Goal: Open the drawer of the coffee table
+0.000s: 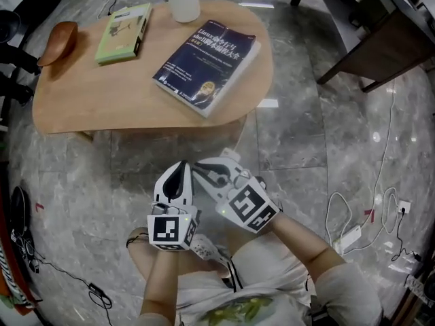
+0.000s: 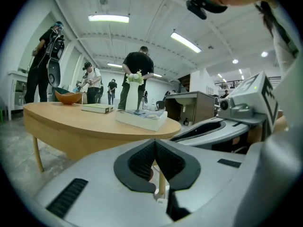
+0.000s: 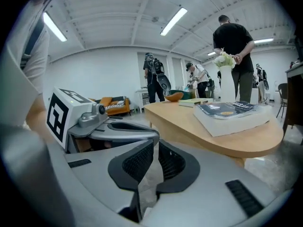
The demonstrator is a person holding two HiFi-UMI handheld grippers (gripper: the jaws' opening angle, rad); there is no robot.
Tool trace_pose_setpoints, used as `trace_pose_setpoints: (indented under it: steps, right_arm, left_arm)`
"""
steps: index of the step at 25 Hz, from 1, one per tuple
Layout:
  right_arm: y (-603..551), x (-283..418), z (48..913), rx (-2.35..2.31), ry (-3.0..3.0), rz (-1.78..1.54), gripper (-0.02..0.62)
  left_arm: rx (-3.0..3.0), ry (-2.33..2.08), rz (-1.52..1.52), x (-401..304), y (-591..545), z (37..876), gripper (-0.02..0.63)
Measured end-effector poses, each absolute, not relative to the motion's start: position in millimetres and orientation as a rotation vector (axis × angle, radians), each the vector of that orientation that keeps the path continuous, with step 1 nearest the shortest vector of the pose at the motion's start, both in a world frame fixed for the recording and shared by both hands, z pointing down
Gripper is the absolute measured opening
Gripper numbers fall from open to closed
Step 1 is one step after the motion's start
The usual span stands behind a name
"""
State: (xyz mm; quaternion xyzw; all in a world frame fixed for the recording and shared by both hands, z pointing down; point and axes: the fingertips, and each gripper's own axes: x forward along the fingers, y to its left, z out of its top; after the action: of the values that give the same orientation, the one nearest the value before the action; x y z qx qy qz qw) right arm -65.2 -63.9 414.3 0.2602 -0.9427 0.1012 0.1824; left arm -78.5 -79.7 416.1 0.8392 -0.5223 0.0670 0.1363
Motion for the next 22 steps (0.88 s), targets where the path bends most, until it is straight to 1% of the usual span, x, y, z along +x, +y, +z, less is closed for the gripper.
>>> trace_pose_setpoints:
  steps: [5,10,17,18,20,22]
  right_arm:
    - [-79.5,-62.3,448.1,0.757,-2.657,0.166,0.023]
    - [-93.1,-54.0,454.3,0.795,-2.634,0.125,0.023]
    - [-110.0,-39.0,460.6,0.904,-2.577,0.054,0.025]
    - [-110.7,-35.5,465.2,0.909,-2.558,0.051,0.03]
    - [-113.9,-30.9,470.7,0.915,-2.542,0.089,0.069]
    - [-117.7,-28.3,469.3,0.941,-2.541,0.111,0.078]
  left_arm:
    - [2.539,-1.542,0.172,-74.2,-97.6,442.3,0.009]
    - [2.547,-1.494,0.12,-66.2,-109.7,448.0,0.009]
    - [2.737,-1.308,0.205,-62.2,-123.2,445.5,0.009]
    - [2.752,-1.297,0.2,-62.9,-123.8,447.4,0.009]
    - [2.743,-1.274,0.16,-62.8,-127.0,454.5,0.009]
    - [2.732,-1.248,0.154,-56.8,-131.5,464.8,0.009]
